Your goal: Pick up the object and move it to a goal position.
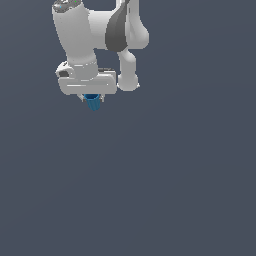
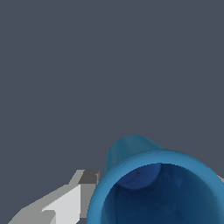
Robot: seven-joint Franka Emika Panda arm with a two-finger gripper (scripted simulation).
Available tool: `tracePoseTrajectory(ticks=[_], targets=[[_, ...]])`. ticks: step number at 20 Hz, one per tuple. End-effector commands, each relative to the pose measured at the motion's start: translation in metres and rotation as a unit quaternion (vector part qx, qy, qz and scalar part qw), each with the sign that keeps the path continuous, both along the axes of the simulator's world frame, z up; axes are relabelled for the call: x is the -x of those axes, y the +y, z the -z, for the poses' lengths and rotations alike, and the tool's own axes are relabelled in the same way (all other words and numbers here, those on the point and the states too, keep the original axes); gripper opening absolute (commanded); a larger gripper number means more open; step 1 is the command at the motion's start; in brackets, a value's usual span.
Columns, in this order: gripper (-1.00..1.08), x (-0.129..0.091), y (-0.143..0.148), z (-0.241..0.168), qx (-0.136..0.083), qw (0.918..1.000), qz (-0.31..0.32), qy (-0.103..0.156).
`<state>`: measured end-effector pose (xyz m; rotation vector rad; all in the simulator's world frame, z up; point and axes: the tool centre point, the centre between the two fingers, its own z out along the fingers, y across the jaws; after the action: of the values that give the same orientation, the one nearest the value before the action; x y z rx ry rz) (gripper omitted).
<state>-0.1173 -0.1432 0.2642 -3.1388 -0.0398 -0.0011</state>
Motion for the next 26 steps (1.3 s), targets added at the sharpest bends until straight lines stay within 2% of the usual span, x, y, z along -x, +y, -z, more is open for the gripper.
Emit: tracePoseTrajectory(ticks=[1, 14, 26], targets=[[-1.00, 0.003, -0.015, -0.026, 0.000, 1.0000, 0.000, 0.000], [-1.00, 0.012, -0.083, -0.140, 0.001, 1.0000, 0.000, 0.000], [-1.00, 0.012, -0.106, -0.177, 0.001, 1.0000, 0.000, 0.000]])
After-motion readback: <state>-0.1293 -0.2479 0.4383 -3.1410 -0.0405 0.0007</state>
